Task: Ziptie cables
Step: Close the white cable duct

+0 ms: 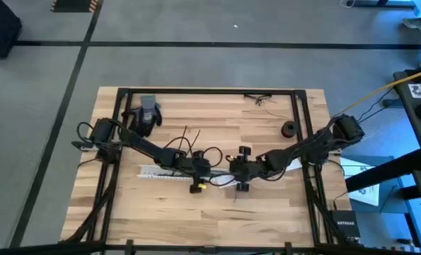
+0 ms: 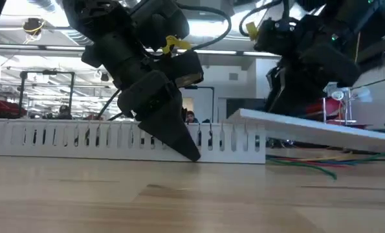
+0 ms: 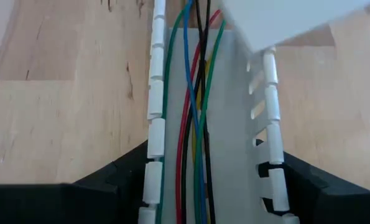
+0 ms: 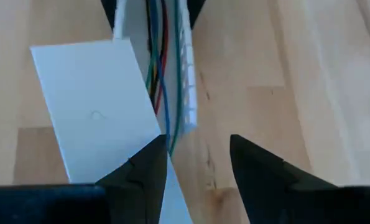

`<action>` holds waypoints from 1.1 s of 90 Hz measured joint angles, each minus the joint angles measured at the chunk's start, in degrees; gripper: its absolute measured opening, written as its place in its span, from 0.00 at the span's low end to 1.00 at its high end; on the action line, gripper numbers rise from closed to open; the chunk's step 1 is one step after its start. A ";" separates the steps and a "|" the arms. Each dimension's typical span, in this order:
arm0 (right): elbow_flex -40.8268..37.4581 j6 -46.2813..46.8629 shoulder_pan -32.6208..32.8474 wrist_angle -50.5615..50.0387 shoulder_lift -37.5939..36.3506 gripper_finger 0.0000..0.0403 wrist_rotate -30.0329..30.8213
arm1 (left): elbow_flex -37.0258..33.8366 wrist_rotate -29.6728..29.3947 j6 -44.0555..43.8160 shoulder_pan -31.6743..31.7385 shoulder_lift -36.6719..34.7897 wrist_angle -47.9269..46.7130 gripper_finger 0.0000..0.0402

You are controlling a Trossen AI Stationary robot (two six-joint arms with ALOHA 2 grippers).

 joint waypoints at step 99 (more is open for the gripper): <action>-6.83 -1.03 0.06 5.74 -1.49 0.91 -9.66 | 0.02 1.06 -0.59 0.22 0.02 -0.13 0.59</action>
